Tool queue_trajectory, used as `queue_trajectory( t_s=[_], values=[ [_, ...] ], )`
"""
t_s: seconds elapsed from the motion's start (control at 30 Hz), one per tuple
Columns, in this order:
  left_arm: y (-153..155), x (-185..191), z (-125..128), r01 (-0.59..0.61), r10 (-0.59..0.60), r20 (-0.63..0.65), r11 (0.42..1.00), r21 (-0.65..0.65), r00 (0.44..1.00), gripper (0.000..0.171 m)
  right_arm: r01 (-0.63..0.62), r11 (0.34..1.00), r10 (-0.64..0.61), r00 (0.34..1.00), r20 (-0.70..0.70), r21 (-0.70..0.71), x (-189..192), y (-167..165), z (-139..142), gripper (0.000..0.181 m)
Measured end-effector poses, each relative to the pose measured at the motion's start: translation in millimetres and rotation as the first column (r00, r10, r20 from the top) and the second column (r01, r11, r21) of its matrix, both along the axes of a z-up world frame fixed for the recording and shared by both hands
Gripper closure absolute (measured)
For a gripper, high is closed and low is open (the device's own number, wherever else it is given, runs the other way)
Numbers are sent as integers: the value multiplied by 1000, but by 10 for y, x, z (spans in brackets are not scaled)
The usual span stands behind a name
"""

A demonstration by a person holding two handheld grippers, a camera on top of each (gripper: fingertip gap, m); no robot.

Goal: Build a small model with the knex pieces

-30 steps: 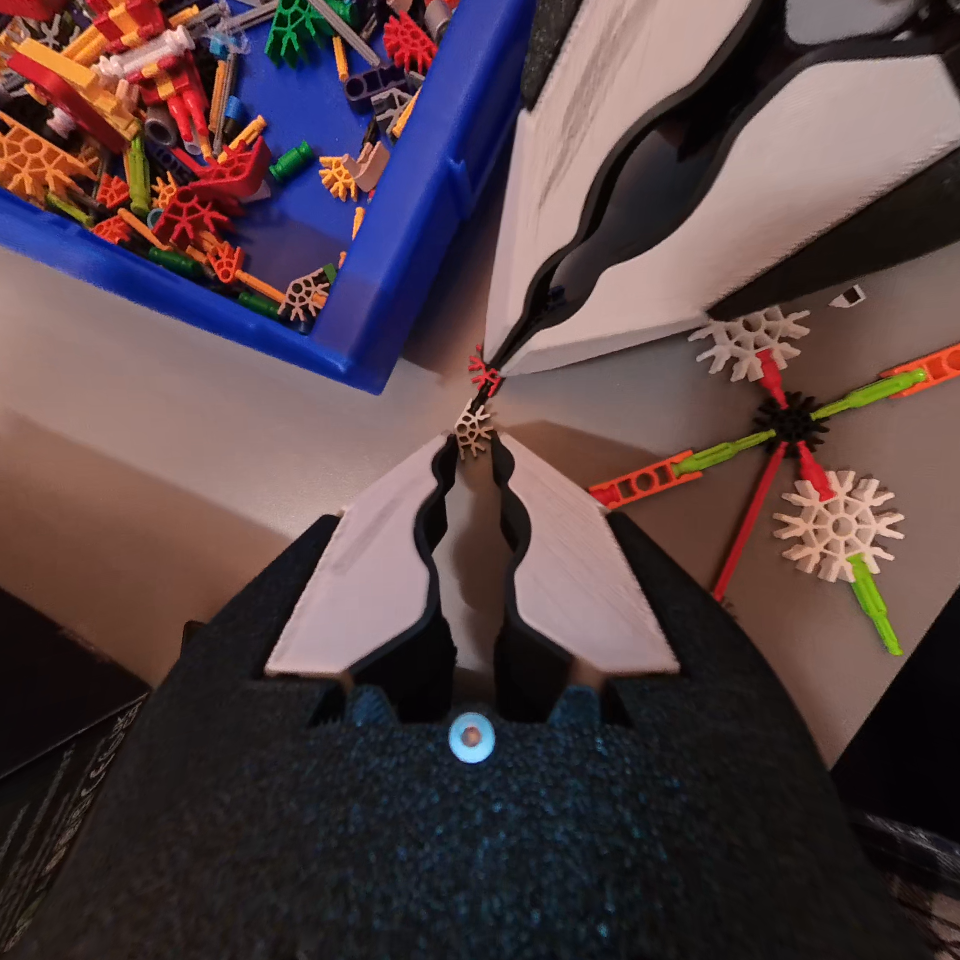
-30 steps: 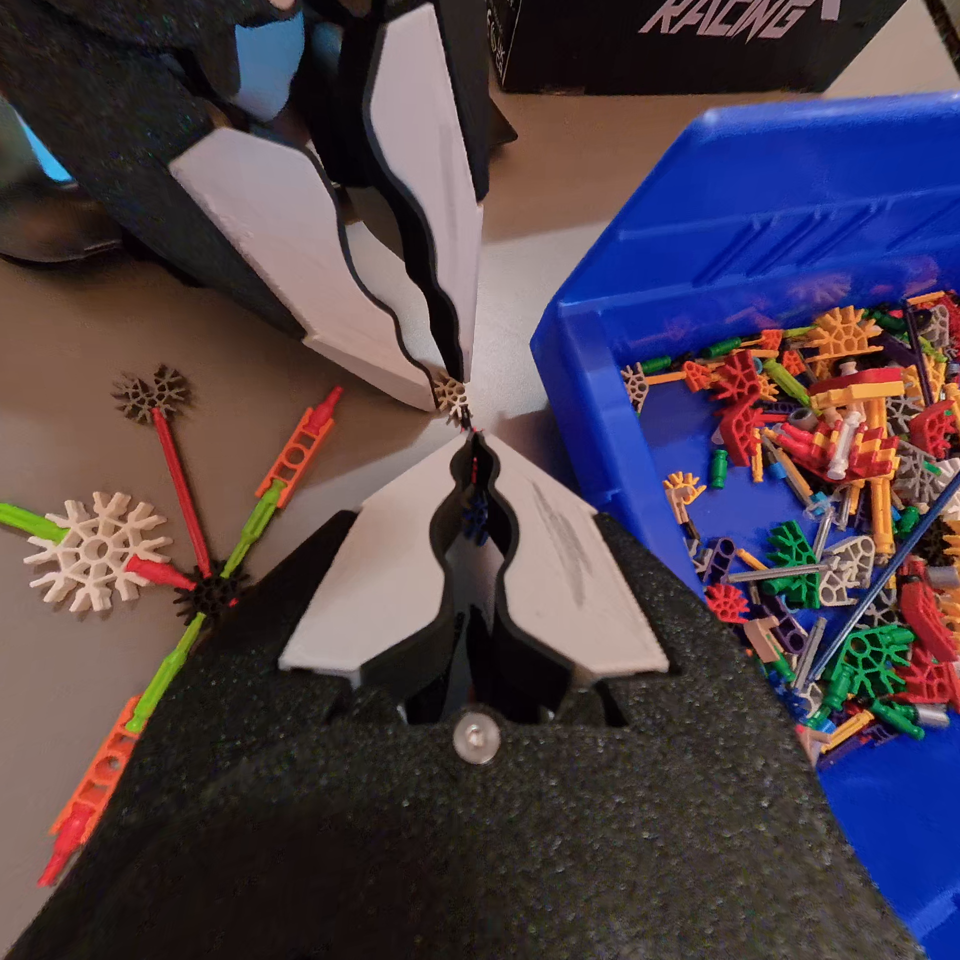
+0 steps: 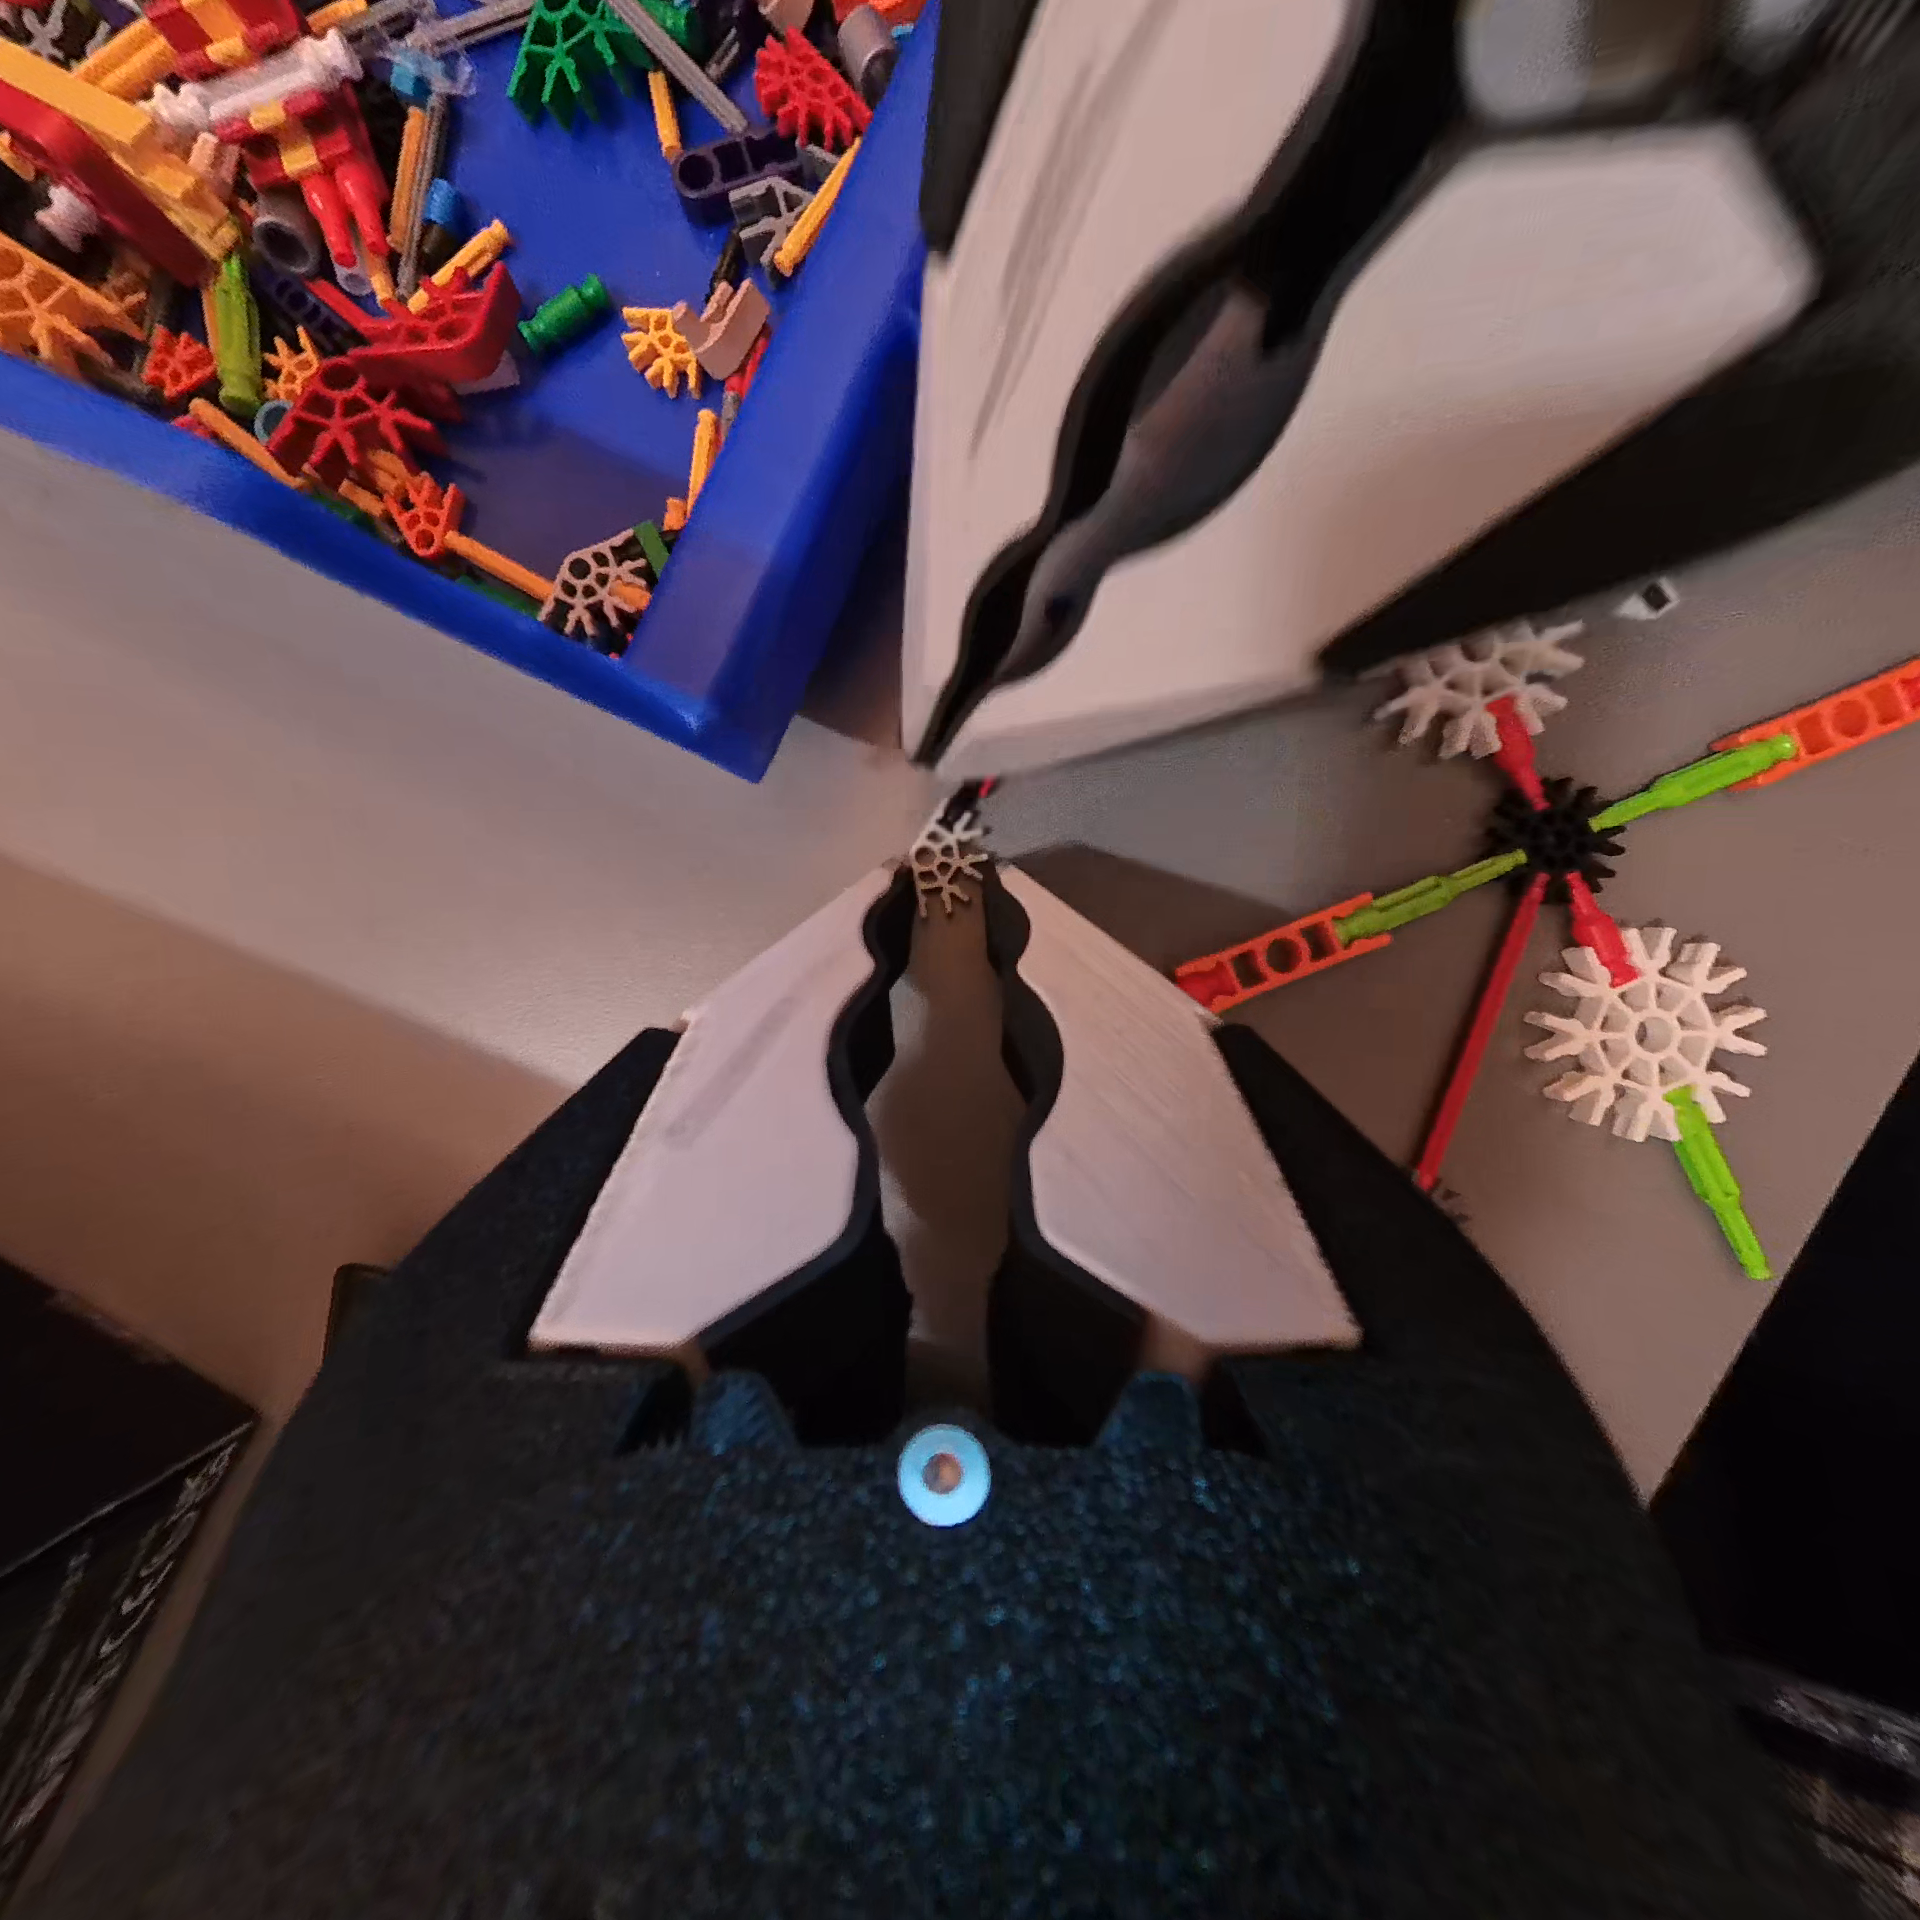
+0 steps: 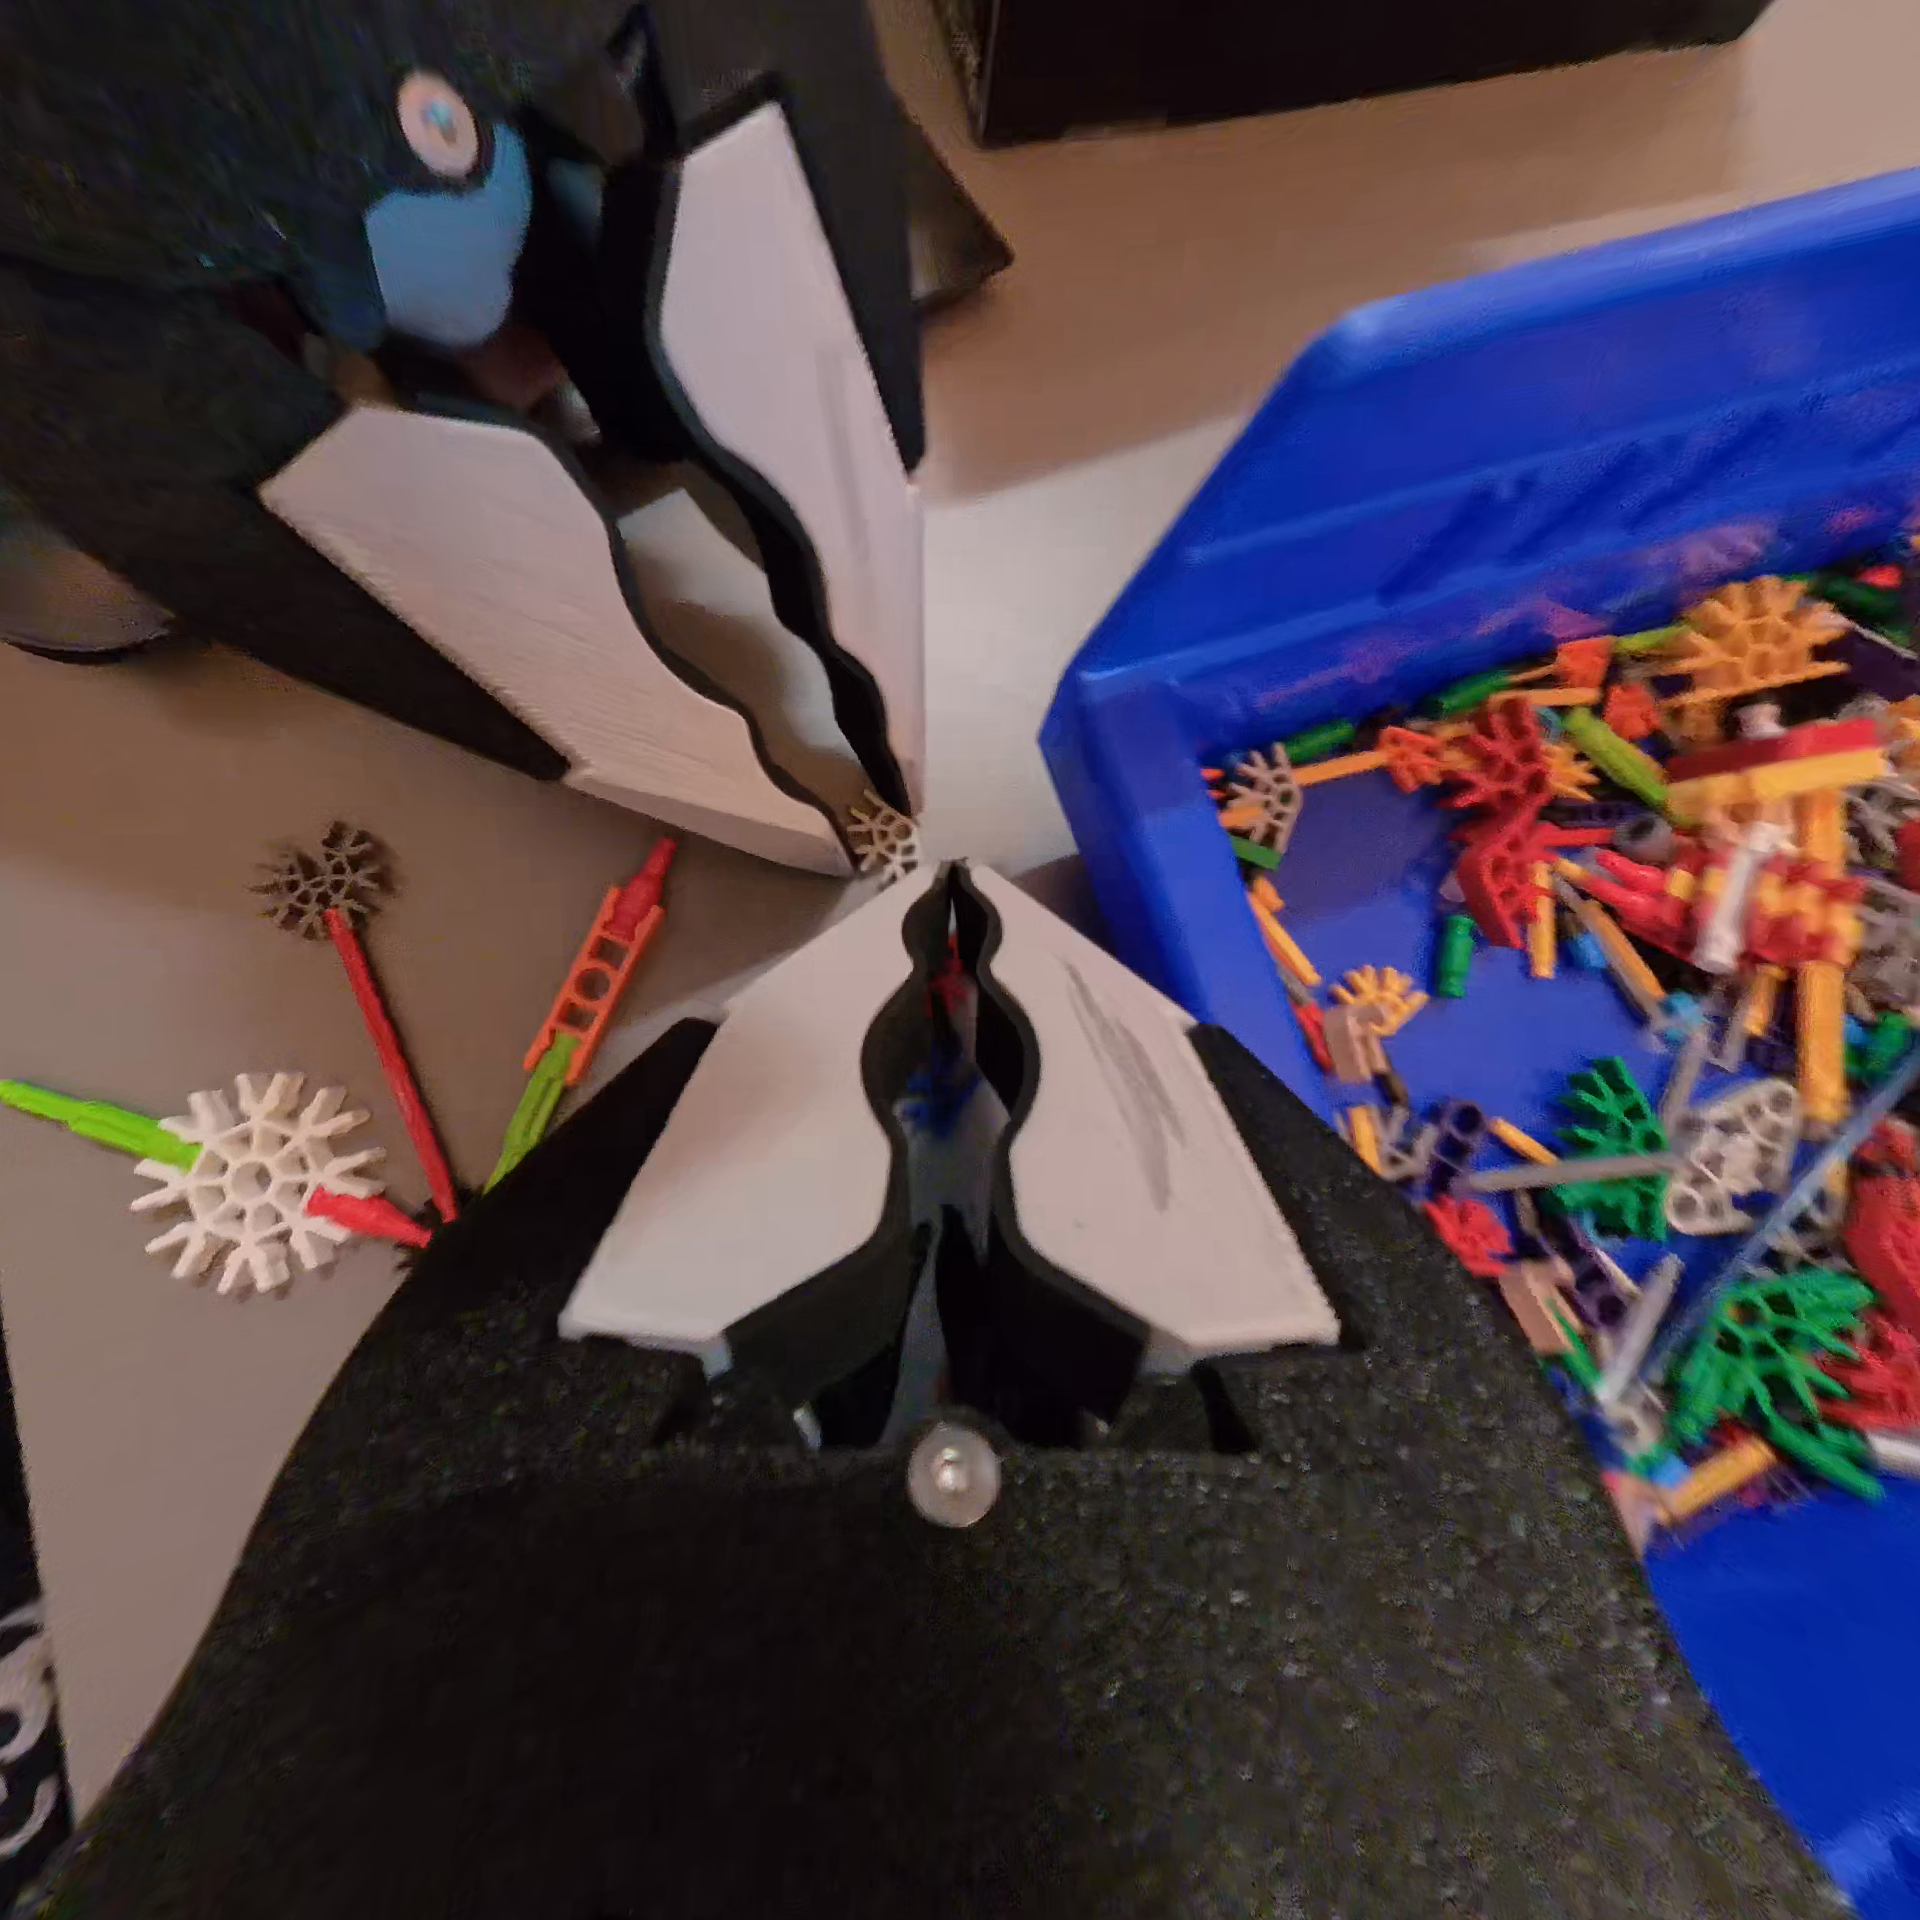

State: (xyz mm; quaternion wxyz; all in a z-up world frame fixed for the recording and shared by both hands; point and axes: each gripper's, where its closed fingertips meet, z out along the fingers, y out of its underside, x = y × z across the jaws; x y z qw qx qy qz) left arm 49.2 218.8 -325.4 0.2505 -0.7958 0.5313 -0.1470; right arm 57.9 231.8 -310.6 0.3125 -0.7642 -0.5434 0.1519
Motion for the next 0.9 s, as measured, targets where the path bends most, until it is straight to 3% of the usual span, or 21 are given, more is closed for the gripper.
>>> queue_trajectory(
  t_s=[0.03,0.23,0.57,0.9],
  values=[
    [-3,-3,0,-3,3,0,1000,1,1000,159,11,1000,-11,1000,-8,8,60,9,71,181],
    [-23,-61,65,-11,12,39,1000,-25,999,148,69,996,-66,997,-49,56,398,27,412,181],
    [27,-266,383,-24,23,89,1000,18,996,145,108,992,-106,994,-26,68,550,-39,375,178],
    [147,-304,643,-20,9,118,995,94,993,146,159,981,-152,986,-67,116,705,-14,612,178]
  ],
)
